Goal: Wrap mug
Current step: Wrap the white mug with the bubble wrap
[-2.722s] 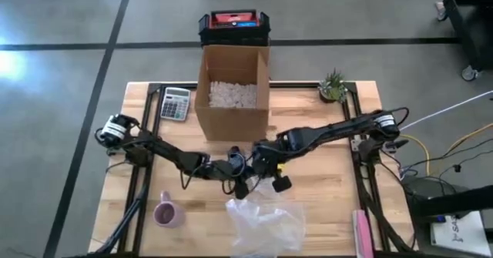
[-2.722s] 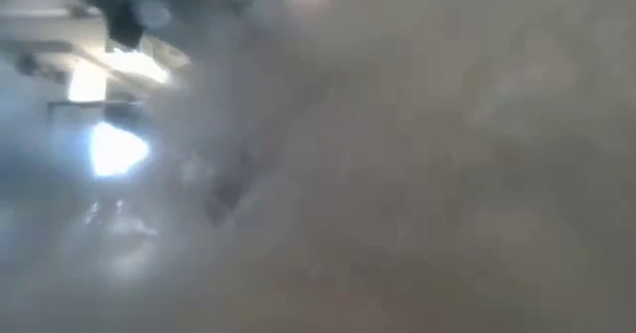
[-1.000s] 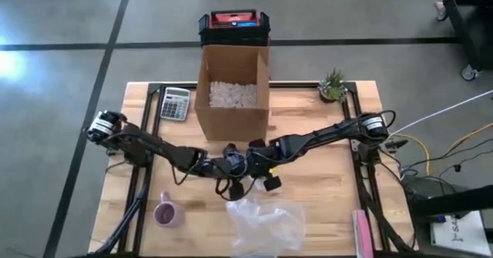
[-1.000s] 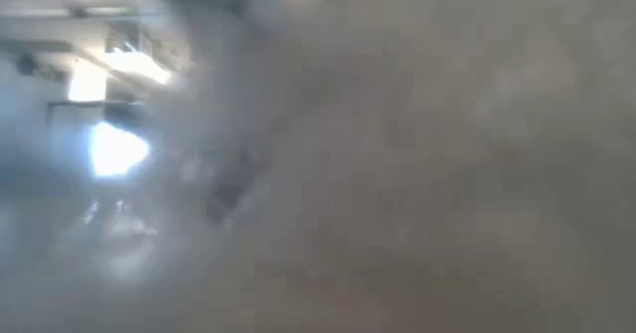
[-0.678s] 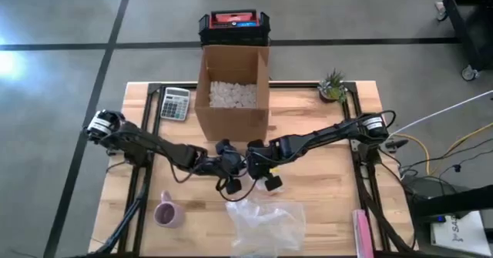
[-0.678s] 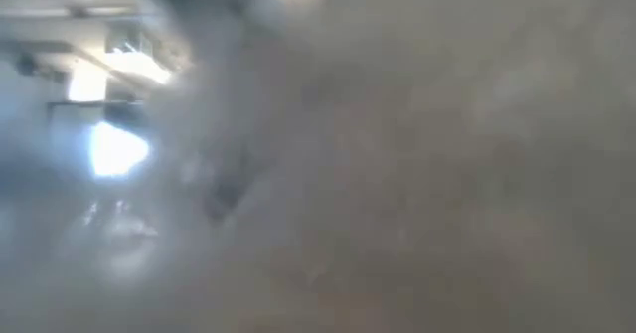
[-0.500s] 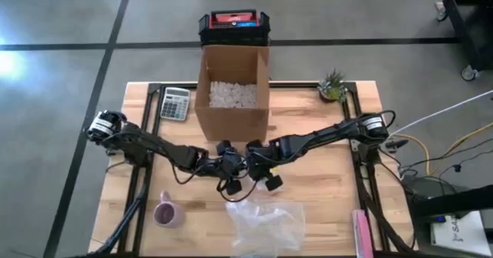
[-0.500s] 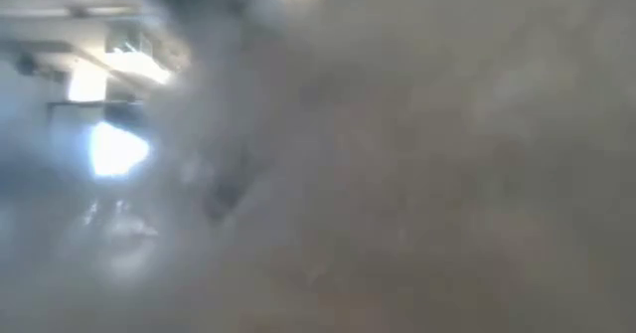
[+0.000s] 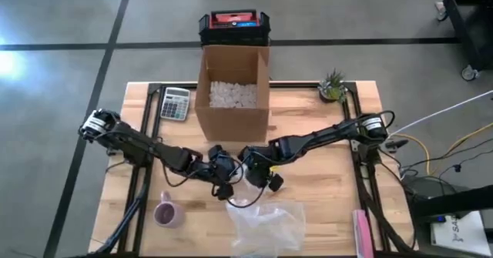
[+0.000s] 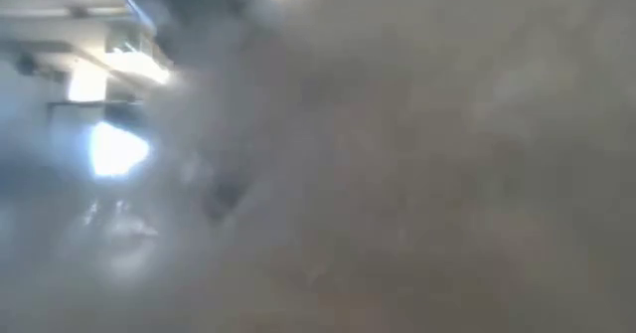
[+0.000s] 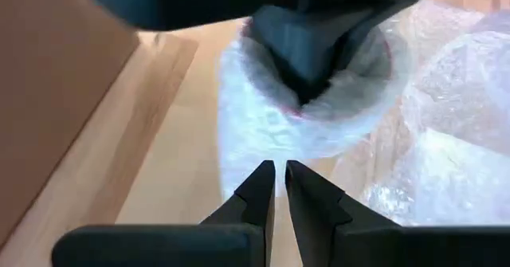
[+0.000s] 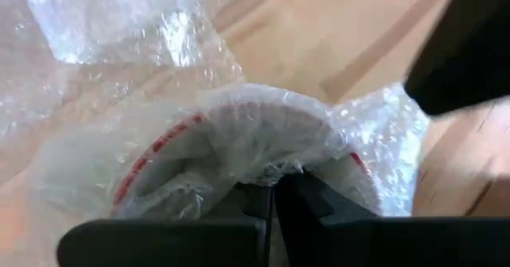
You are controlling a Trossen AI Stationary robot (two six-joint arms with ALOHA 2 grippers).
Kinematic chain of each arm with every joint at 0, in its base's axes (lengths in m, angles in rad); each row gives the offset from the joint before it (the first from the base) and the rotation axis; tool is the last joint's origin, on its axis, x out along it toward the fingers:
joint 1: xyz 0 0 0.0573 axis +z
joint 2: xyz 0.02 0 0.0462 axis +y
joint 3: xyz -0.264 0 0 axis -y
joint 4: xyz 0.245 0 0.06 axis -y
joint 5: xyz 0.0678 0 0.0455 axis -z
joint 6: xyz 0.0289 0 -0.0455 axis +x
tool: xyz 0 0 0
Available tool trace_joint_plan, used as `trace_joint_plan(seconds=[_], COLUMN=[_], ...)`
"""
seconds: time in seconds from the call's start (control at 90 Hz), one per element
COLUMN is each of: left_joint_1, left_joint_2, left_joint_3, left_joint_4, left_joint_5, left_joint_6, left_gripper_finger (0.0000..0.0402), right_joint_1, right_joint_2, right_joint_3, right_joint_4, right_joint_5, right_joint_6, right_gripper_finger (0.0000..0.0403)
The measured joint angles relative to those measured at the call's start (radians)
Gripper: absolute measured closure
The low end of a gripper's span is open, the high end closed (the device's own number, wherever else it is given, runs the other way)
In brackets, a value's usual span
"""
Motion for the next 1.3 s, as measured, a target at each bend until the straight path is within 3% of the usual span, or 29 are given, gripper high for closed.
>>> trace_joint_plan(seconds=[0.3, 0.656, 0.833, 0.944, 1.111, 1.3], left_joint_1=[0.000, 0.000, -0.001, -0.007, -0.020, -0.028], left_joint_2=[0.004, 0.010, 0.006, -0.034, -0.098, -0.082], left_joint_3=[0.000, 0.000, -0.001, 0.030, 0.039, -0.050], left_joint_4=[0.002, 0.003, -0.003, -0.105, -0.252, -0.143], left_joint_5=[-0.003, -0.003, 0.005, 0.023, 0.025, 0.045], left_joint_6=[-0.014, -0.014, -0.030, -0.059, -0.138, -0.181], left_gripper_finger=[0.0380, 0.0380, 0.0380, 0.0380, 0.0380, 0.0380], right_joint_1=[0.000, 0.000, 0.000, 0.000, 0.000, 0.004], right_joint_2=[-0.004, -0.053, -0.122, -0.158, -0.198, -0.210], right_joint_3=[0.011, 0.153, 0.151, 0.110, -0.018, -0.146], right_joint_4=[-0.016, -0.283, -0.437, -0.512, -0.438, -0.237], right_joint_5=[0.027, 0.092, 0.089, 0.089, 0.089, 0.087], right_joint_6=[-0.024, 0.289, 0.450, 0.498, 0.523, 0.547], right_gripper_finger=[0.0403, 0.0403, 0.0403, 0.0403, 0.0403, 0.0403])
